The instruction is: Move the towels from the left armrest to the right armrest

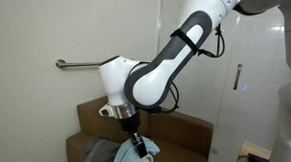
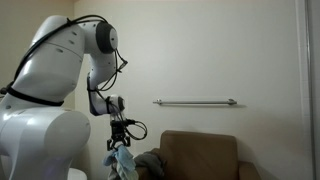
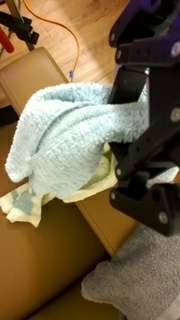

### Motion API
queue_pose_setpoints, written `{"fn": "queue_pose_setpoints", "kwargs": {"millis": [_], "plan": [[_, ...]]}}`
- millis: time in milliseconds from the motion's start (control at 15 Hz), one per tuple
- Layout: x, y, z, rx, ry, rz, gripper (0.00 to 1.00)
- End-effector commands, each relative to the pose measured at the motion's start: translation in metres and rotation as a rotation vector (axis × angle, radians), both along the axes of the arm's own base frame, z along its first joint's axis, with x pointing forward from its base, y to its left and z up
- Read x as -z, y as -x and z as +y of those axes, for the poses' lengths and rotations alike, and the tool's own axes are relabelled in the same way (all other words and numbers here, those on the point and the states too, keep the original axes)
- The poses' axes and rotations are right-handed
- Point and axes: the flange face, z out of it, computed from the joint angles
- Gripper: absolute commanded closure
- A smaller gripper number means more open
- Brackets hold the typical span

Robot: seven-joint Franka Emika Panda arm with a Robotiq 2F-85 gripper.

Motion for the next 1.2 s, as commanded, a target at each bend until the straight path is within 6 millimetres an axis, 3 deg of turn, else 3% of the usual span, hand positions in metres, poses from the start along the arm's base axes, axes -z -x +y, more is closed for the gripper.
{"fn": "queue_pose_setpoints", "kwargs": {"millis": [0,133,200,267,400,467,533,600,667,867,1133], "plan": [[-0.037,0.019,-0.030,0.073,-0.023,-0.053,0.95],[-0.031,0.019,-0.037,0.010,0.005,-0.014,0.96],[-0.031,0.011,-0.025,0.041,-0.001,-0.034,0.96],[-0.031,0.012,-0.027,0.041,0.001,-0.034,0.90],[-0.030,0.011,-0.025,0.039,0.000,-0.031,0.90],[-0.028,0.012,-0.025,0.038,0.001,-0.029,0.96],[-0.019,0.009,-0.023,0.046,0.033,-0.015,0.97],[-0.022,0.003,-0.027,0.074,0.044,-0.027,0.96],[-0.031,0.000,-0.033,0.100,0.035,-0.045,0.96],[-0.082,-0.012,-0.071,0.245,-0.023,-0.142,0.96],[-0.150,-0.025,-0.142,0.416,-0.099,-0.255,0.96]]}}
